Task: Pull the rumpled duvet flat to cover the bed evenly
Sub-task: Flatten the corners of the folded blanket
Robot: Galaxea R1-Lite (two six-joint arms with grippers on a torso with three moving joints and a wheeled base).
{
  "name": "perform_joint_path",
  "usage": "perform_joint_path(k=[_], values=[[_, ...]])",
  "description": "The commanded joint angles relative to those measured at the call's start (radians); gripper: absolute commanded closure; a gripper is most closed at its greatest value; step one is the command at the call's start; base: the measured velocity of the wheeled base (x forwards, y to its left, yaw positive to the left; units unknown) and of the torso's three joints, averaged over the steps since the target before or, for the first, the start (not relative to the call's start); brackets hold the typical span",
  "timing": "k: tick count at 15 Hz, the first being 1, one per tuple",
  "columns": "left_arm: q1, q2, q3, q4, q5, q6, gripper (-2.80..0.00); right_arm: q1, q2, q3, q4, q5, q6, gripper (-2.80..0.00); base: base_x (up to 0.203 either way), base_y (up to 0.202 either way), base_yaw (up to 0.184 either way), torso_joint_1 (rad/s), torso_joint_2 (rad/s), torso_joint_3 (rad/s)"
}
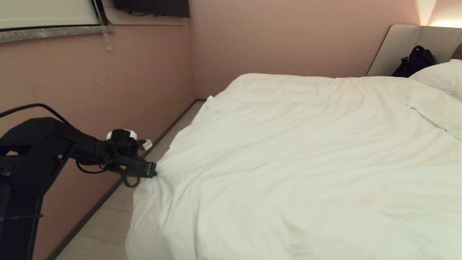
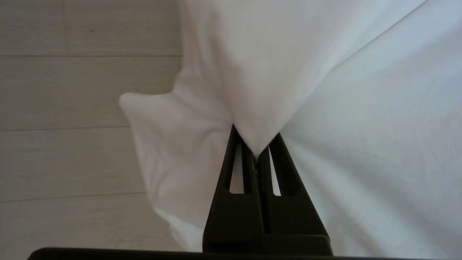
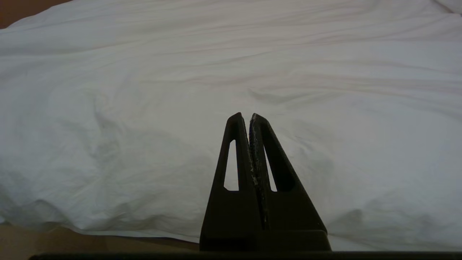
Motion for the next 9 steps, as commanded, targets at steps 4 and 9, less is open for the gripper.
perform_joint_path(k=[4, 9], values=[[0.048, -0.003, -0.038, 0.001, 0.036, -0.003, 0.00, 0.000, 0.001, 0.000, 0.000, 0.000, 0.000, 0.00, 0.000, 0.000, 0.000, 0.000, 0.00, 0.000], [0.060, -0.006, -0.105, 0.006, 0.070, -0.013, 0.00, 0.000, 0.001, 0.000, 0.000, 0.000, 0.000, 0.00, 0.000, 0.000, 0.000, 0.000, 0.00, 0.000]])
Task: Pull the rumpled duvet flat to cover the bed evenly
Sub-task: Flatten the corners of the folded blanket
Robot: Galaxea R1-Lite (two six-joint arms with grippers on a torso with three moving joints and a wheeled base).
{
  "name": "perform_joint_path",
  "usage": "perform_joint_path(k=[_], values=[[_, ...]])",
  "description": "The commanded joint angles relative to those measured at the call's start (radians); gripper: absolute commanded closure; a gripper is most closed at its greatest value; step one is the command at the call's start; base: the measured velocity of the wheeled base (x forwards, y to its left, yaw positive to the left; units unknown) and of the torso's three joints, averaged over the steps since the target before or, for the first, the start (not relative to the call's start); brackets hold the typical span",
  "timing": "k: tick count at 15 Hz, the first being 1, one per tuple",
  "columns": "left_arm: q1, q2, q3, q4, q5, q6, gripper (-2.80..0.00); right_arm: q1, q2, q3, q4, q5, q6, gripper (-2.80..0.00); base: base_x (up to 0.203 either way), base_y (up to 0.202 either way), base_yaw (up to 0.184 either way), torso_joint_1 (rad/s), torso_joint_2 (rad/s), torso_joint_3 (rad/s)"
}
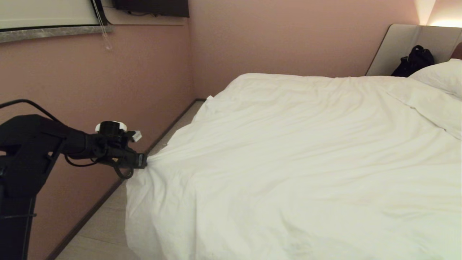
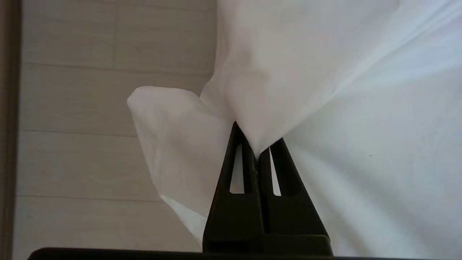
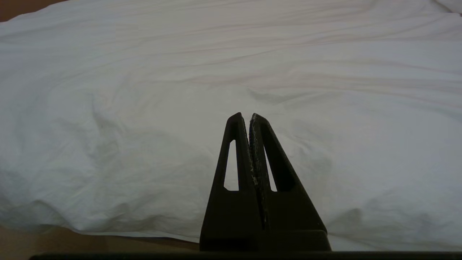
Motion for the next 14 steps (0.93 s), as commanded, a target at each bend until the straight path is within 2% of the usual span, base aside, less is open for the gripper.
perform_joint_path(k=[1, 4, 7, 14], values=[[0.003, -0.010, -0.021, 0.018, 0.004, 0.001, 0.00, 0.000, 0.001, 0.000, 0.000, 0.000, 0.000, 0.00, 0.000, 0.000, 0.000, 0.000, 0.00, 0.000], [0.011, -0.001, -0.075, 0.115, 0.003, -0.009, 0.00, 0.000, 0.001, 0.000, 0.000, 0.000, 0.000, 0.00, 0.000, 0.000, 0.000, 0.000, 0.00, 0.000], [0.011, -0.001, -0.068, 0.170, 0.004, -0.022, 0.00, 0.000, 0.001, 0.000, 0.000, 0.000, 0.000, 0.00, 0.000, 0.000, 0.000, 0.000, 0.00, 0.000], [0.010, -0.012, -0.063, 0.172, 0.002, -0.026, 0.00, 0.000, 0.001, 0.000, 0.000, 0.000, 0.000, 0.00, 0.000, 0.000, 0.000, 0.000, 0.00, 0.000]])
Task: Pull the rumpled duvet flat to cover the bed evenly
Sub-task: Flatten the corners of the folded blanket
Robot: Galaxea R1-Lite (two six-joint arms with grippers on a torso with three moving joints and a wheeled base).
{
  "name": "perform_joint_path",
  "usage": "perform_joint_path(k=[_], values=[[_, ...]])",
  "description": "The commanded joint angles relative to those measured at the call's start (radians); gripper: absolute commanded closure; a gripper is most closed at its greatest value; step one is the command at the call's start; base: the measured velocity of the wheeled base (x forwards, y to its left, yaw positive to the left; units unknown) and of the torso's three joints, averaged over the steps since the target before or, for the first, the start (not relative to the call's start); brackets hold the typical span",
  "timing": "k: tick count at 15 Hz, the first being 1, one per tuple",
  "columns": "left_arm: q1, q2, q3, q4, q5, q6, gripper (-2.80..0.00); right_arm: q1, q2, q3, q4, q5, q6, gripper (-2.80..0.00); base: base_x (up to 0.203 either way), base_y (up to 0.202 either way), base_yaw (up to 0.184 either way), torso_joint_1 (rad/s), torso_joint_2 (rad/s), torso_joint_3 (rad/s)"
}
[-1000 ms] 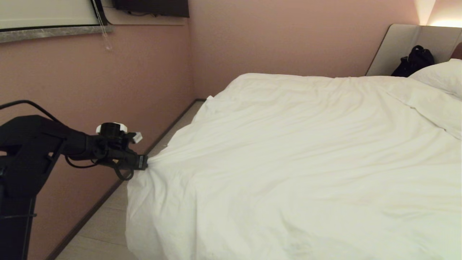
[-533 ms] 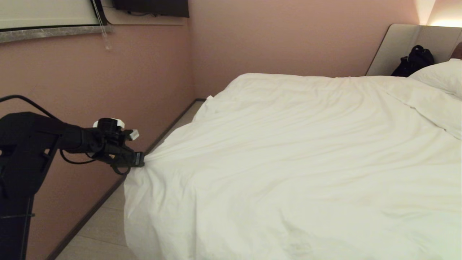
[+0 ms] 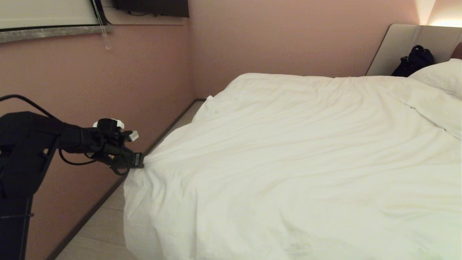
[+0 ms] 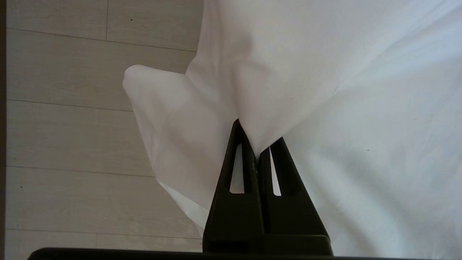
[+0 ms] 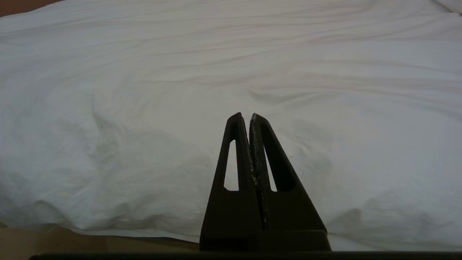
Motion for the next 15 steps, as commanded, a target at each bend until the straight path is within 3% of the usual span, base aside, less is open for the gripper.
perform_joint_path(k=[1, 8, 9, 10, 15], values=[[-0.001, -0.007, 0.008, 0.003, -0.003, -0.001, 0.00, 0.000, 0.001, 0.000, 0.000, 0.000, 0.000, 0.00, 0.000, 0.000, 0.000, 0.000, 0.00, 0.000], [-0.037, -0.123, 0.155, -0.004, -0.016, -0.018, 0.00, 0.000, 0.001, 0.000, 0.000, 0.000, 0.000, 0.00, 0.000, 0.000, 0.000, 0.000, 0.00, 0.000], [-0.039, -0.118, 0.154, -0.001, -0.016, -0.021, -0.31, 0.000, 0.001, 0.000, 0.000, 0.000, 0.000, 0.00, 0.000, 0.000, 0.000, 0.000, 0.00, 0.000], [-0.040, -0.107, 0.148, -0.004, -0.016, -0.023, -2.80, 0.000, 0.001, 0.000, 0.000, 0.000, 0.000, 0.00, 0.000, 0.000, 0.000, 0.000, 0.00, 0.000], [-0.045, -0.100, 0.142, -0.009, -0.017, -0.043, -2.80, 0.000, 0.001, 0.000, 0.000, 0.000, 0.000, 0.00, 0.000, 0.000, 0.000, 0.000, 0.00, 0.000]])
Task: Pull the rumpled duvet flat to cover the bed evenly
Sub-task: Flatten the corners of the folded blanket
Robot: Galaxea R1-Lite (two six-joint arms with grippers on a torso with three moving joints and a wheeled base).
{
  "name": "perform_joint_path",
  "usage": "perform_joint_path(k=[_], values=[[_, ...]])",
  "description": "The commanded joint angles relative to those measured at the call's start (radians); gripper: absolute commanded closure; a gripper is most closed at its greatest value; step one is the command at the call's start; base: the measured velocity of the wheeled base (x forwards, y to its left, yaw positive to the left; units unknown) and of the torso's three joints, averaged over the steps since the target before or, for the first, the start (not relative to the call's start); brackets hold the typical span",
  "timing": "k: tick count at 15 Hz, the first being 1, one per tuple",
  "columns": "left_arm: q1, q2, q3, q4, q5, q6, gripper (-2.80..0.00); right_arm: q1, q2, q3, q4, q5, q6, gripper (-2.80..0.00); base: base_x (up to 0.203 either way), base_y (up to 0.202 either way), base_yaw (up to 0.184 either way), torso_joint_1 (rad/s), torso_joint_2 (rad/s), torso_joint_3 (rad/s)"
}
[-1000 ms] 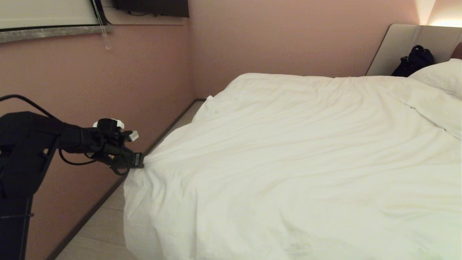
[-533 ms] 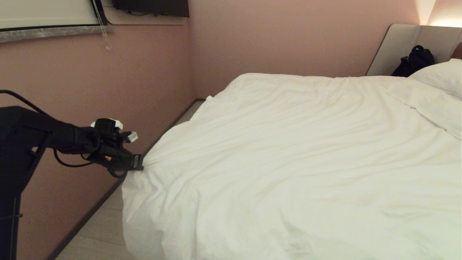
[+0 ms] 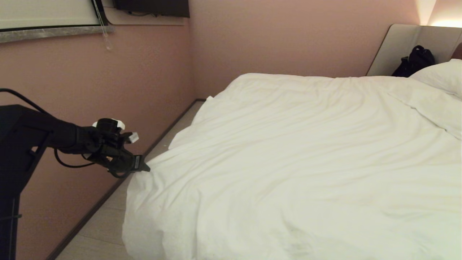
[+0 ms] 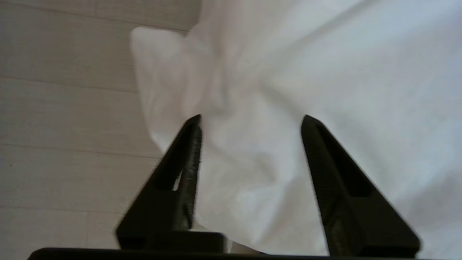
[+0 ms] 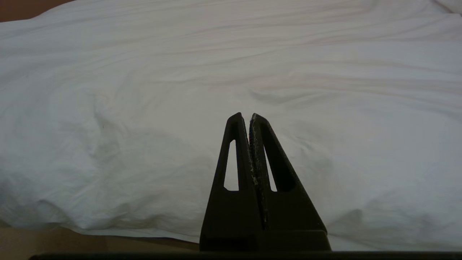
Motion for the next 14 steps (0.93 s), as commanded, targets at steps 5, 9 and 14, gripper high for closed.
perform_joint_path(k=[5, 9, 14], values=[[-0.001, -0.167, 0.090, 0.006, -0.086, -0.009, -2.80, 0.000, 0.001, 0.000, 0.000, 0.000, 0.000, 0.00, 0.000, 0.000, 0.000, 0.000, 0.00, 0.000], [-0.012, -0.382, 0.212, 0.007, -0.113, -0.080, -2.80, 0.000, 0.001, 0.000, 0.000, 0.000, 0.000, 0.00, 0.000, 0.000, 0.000, 0.000, 0.00, 0.000], [-0.036, -0.704, 0.431, 0.010, -0.105, -0.186, -2.80, 0.000, 0.001, 0.000, 0.000, 0.000, 0.000, 0.00, 0.000, 0.000, 0.000, 0.000, 0.00, 0.000]])
